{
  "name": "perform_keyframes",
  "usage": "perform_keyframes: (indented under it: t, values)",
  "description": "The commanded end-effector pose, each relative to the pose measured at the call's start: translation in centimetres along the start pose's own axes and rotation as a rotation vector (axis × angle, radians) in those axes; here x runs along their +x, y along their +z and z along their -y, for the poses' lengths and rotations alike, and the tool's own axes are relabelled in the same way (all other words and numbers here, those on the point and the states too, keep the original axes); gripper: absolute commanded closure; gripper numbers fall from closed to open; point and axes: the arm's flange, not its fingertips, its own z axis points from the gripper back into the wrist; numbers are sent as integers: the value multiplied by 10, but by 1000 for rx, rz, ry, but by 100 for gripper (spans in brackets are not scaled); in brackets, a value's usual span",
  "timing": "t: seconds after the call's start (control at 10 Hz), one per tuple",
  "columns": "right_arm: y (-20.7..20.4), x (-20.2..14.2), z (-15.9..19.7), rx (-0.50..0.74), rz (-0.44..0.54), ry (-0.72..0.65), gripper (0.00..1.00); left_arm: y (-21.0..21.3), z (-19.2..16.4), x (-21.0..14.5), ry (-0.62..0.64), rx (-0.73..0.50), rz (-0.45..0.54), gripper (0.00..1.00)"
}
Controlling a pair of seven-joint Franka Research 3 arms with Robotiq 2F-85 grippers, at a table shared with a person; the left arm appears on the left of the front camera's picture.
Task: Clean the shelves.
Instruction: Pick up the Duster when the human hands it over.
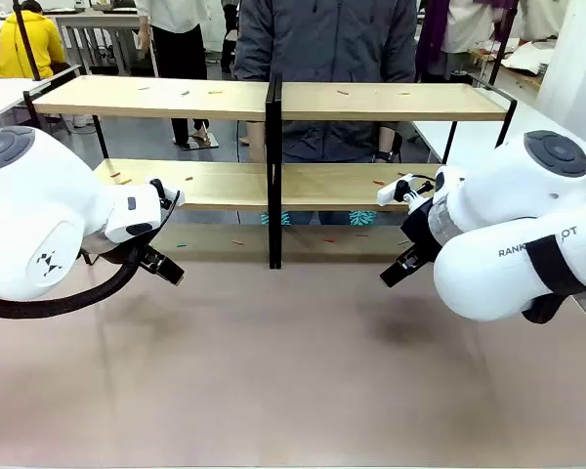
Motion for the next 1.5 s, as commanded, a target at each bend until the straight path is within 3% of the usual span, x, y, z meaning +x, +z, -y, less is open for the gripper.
perform_keyframes:
  t: [0.0,1.3,1.4]
  values:
    - [0,0,0,0,0,0,0,0,0,0,0,0,0,0]
    - [0,0,0,0,0,1,0,0,0,0,1,0,0,0]
    - [38,0,-10,9,76,-2,0,42,5,-14,-59,-46,104,0]
